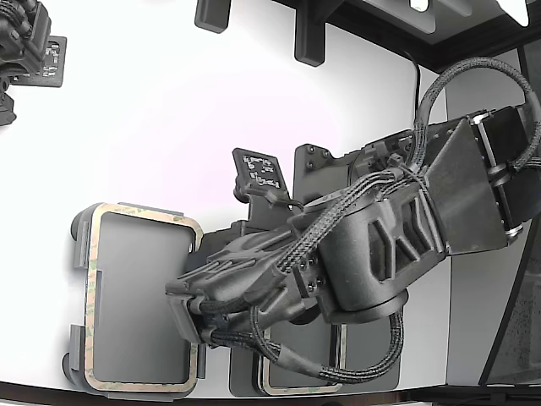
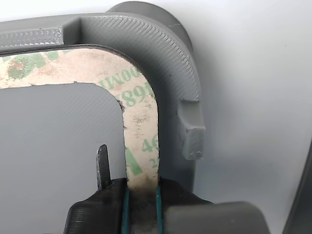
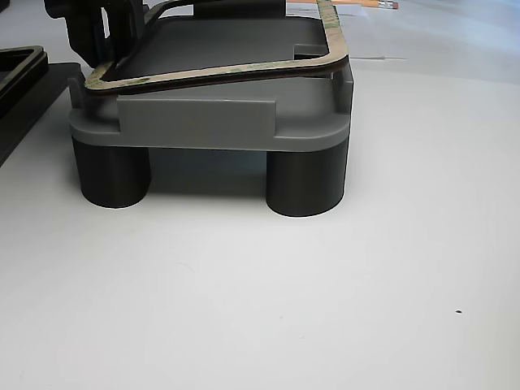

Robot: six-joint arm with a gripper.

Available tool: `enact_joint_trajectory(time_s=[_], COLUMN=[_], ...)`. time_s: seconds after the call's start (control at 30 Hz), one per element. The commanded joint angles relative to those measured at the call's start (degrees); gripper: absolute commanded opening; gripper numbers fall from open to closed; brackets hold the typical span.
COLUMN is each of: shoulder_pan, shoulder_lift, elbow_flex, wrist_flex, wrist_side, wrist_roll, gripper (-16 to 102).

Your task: Move top rectangular frame to the holder.

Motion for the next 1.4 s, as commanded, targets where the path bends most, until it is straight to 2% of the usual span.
enact_joint_trajectory(time_s=[0.0,0.13,0.8,1.0,1.37], shoulder_pan=[-0.97,-0.97,-0.88,-0.88,-0.88], shoulder_lift=[1.58,1.14,1.14,0.44,0.0], elbow_flex=[-1.41,-1.85,-1.05,-2.29,-2.29], wrist_flex=[0.53,0.53,0.53,0.44,0.44], wrist_side=[0.44,0.26,-0.7,-0.62,-1.49], wrist_roll=[0.0,0.18,0.44,0.88,0.26], gripper=[9,14,12,17,16])
